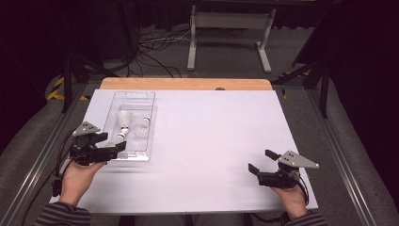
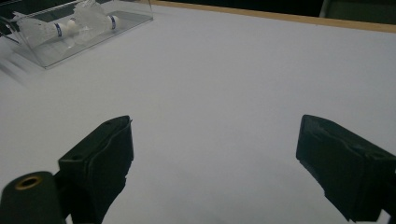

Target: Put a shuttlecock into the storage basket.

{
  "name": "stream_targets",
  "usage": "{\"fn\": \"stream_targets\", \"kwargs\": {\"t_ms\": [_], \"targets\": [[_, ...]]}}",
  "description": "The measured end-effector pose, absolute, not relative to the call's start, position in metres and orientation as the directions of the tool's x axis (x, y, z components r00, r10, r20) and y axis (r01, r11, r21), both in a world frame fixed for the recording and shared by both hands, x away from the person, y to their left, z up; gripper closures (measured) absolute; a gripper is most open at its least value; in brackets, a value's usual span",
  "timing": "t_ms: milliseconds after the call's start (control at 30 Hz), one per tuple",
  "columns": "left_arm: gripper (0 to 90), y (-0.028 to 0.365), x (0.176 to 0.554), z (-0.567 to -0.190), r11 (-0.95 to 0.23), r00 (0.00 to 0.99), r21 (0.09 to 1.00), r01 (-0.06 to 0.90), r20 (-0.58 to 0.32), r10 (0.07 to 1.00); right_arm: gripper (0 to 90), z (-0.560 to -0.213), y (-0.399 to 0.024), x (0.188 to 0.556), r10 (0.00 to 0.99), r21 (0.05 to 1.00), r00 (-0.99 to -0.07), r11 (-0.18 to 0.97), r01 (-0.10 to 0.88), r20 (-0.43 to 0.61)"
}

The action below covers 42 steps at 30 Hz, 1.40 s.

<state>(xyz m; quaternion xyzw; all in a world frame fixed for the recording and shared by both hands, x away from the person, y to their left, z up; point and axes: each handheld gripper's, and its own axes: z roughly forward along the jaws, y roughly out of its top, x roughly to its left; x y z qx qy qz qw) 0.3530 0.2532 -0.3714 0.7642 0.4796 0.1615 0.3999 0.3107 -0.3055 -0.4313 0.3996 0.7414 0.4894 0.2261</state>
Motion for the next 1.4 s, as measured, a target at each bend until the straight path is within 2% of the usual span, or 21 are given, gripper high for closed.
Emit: {"fn": "stream_targets", "kwargs": {"t_ms": [833,1400], "targets": [[21.3,0.264,0.334,-0.382,-0.177,0.493,0.786,0.592,-0.18,0.851,11.9,-0.431,-0.305,0.31,0.815,0.906,-0.577,0.201,0.373,0.057],[21.4,0.264,0.326,-0.389,-0.175,0.498,0.805,0.567,-0.166,0.851,11.9,-0.431,-0.305,0.31,0.816,0.906,-0.576,0.2,0.373,0.057]]}}
